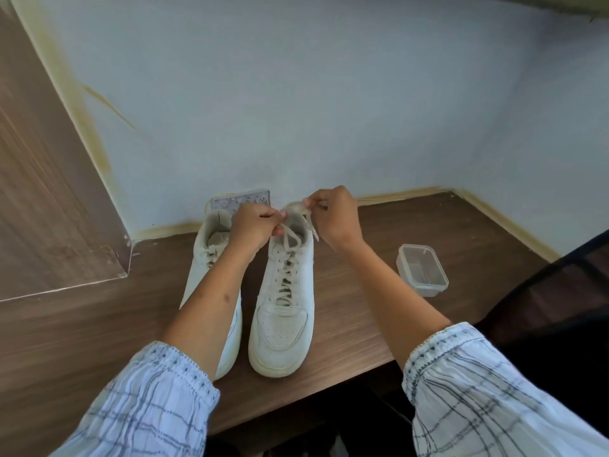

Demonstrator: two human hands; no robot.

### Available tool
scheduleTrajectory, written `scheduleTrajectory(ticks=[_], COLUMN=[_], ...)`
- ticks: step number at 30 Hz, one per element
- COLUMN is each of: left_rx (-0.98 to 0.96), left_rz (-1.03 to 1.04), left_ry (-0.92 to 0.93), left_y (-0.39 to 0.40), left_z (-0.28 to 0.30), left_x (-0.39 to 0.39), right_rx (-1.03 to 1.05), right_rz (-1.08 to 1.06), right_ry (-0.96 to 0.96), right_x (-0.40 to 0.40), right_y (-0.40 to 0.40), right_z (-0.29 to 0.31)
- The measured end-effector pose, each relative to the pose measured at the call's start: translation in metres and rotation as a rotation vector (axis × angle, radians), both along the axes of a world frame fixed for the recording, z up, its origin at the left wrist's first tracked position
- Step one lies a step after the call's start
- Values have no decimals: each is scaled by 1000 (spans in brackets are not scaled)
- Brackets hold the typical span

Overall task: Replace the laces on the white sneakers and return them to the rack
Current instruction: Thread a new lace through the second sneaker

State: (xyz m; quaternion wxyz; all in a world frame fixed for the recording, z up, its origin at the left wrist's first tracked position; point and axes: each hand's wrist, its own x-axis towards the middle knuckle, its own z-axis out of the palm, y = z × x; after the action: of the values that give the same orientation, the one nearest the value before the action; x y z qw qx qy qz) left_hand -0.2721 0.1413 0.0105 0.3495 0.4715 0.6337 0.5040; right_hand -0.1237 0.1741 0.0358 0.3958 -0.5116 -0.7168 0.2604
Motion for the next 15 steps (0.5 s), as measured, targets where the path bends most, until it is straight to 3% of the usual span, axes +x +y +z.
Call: scheduleTrajectory(ticks=[3,5,7,9,10,13,15], left_rx=[93,108,58,23,40,114,135], left_rz=[-24,-132,-218,-229,-245,-261,-187], left_ry=[246,528,863,1043,1030,722,657], left_y=[1,-1,-4,-5,-5,-8,-12], left_z=[-4,-6,-9,-9,-10,-8,-11], left_x=[2,1,-1,-7,-9,-13,-11], right_rx=[-6,-83,-161,-209,-224,-170,-221], right_rz=[56,166,351,433,414,149,-19], right_ry=[-82,-176,-391,-395,-289,31,-36], right_x=[-3,-3,1,7,12,29,39], right_y=[0,-1,-2,0,0,6,8], right_z=[-22,-22,-14,-5,-2,-6,-20])
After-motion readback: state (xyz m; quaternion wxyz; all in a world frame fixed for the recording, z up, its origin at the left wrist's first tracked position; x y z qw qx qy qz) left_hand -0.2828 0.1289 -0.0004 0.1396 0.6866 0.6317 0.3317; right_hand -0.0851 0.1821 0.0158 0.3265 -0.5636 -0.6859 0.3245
